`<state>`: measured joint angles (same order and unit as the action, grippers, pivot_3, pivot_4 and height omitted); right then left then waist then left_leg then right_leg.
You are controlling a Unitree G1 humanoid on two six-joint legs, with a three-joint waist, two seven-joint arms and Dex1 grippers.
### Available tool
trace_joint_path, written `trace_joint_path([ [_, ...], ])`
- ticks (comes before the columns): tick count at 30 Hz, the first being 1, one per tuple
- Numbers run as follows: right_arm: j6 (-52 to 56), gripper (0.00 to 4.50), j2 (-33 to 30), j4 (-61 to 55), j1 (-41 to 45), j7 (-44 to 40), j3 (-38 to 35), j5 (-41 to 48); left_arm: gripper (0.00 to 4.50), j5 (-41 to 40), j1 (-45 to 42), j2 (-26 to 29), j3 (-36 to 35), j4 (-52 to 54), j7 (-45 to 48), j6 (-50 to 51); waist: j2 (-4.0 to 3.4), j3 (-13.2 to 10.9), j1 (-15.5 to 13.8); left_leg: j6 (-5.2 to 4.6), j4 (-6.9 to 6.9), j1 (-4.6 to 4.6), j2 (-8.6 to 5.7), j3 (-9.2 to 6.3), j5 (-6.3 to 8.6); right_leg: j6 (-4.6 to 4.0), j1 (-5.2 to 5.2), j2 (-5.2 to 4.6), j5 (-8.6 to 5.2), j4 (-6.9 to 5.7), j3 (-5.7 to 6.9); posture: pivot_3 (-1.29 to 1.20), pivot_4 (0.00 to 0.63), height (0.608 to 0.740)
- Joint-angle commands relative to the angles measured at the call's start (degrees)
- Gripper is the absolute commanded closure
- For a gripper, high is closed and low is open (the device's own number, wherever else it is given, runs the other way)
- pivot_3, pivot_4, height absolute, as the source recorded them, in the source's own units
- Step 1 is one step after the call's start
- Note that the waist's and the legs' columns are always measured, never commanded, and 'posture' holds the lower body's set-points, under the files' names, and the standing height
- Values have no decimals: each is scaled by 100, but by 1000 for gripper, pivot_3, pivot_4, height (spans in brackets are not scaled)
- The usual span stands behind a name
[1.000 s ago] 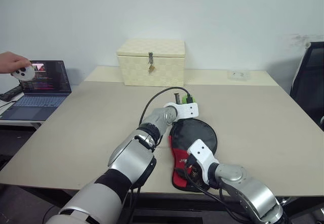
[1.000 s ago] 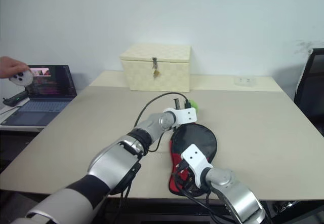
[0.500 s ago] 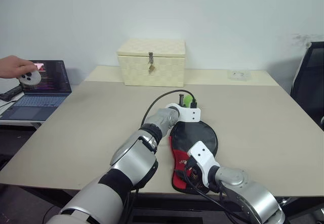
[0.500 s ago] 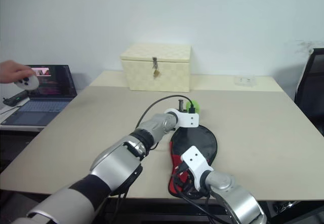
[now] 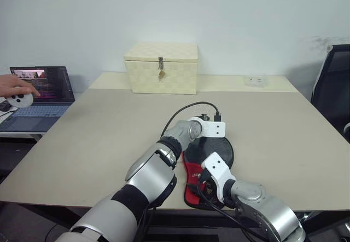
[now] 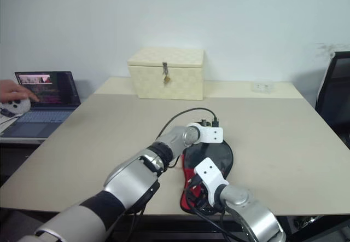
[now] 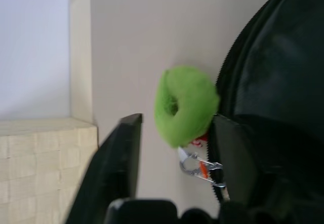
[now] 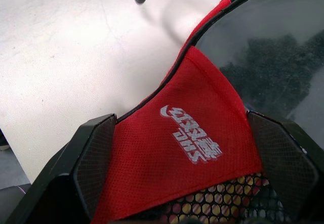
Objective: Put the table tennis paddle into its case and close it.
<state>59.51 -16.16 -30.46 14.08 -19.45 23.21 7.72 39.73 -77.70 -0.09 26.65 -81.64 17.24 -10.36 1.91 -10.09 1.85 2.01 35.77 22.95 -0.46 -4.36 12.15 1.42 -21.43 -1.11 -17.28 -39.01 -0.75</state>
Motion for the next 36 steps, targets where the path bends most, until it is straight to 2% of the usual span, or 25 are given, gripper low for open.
trace_joint_path([
  [1, 528, 0, 23, 659, -256, -297, 413, 291, 675, -323, -34, 6, -296, 171, 137, -66, 2, 5, 1, 0, 1, -2, 0, 0, 0, 0, 2, 0, 0, -1, 0, 0, 150, 740],
  [3, 467, 0, 19, 759, -158, -346, 369, 288, 7, -468, -37, 25, -461, 184, 171, -36, 7, 17, 3, 0, 5, -6, 1, 0, 0, 0, 5, 1, 0, -5, 0, 0, 150, 740],
  [6, 367, 0, 27, 902, 12, -438, 270, 299, 7, -690, -45, 149, -701, 211, 237, -68, 8, 21, 19, 0, 7, -16, 2, 0, 0, 1, 13, 3, 1, -7, -1, 0, 150, 740],
  [12, 180, 0, 170, 781, 403, -722, -293, 588, 7, -1537, 59, 861, -1525, 361, 829, -349, 8, 21, 78, 1, 14, -19, 7, -3, -1, -2, 10, 5, 6, -15, -3, 0, 150, 740],
  [16, 95, 0, 161, 489, 637, -957, -667, 902, 7, -2431, 303, 1371, -2288, 608, 1708, -424, 5, 18, 85, 1, 12, -6, 11, -4, -1, -5, 0, 5, 8, -18, 0, 0, 150, 740],
  [20, -2, 0, 7, 569, 851, -1078, -931, 1023, 7, -3605, 689, 1696, -3113, 1162, 3139, 109, 2, 9, 79, 1, 12, 6, 3, -10, -1, -30, -10, 0, 22, -17, -2, 0, 150, 740],
  [23, -104, 0, -72, 744, 965, -1164, -1022, 1085, 7, -4613, 1229, 2008, -3590, 2246, 4430, 1169, 0, 6, 84, 1, 13, 12, 1, -12, -1, -30, -14, -2, 23, -12, -1, 0, 150, 740],
  [26, -157, 0, -55, 837, 1051, -1284, -1211, 1265, 7, -5269, 2094, 2413, -3621, 3894, 5190, 2309, -5, 3, 129, 0, 11, 12, 6, -14, -1, -33, -18, 0, 24, -15, -5, 0, 150, 740],
  [30, -235, 0, -44, 1061, 1179, -1256, -1402, 1333, 7, -5855, 3120, 2883, -3634, 5801, 5207, 3584, -7, 2, 136, 1, 10, 11, 19, -23, -1, -38, -24, -7, 24, -24, -19, 0, 150, 740],
  [33, -369, 0, -135, 1295, 1214, -1240, -1411, 1242, 7, -6092, 3534, 3077, -3611, 6598, 5076, 4038, -8, 0, 100, 1, 18, 7, 18, -23, -1, -39, -25, -7, 24, -40, -19, 0, 150, 740],
  [36, -157, 0, -243, 1094, 1223, -1417, -1812, 1616, 7, -6328, 3873, 3201, -3613, 7209, 5001, 4373, -11, -1, 35, 1, 22, 1, 14, -26, -2, -39, -19, -7, 24, -48, -19, 0, 150, 740],
])
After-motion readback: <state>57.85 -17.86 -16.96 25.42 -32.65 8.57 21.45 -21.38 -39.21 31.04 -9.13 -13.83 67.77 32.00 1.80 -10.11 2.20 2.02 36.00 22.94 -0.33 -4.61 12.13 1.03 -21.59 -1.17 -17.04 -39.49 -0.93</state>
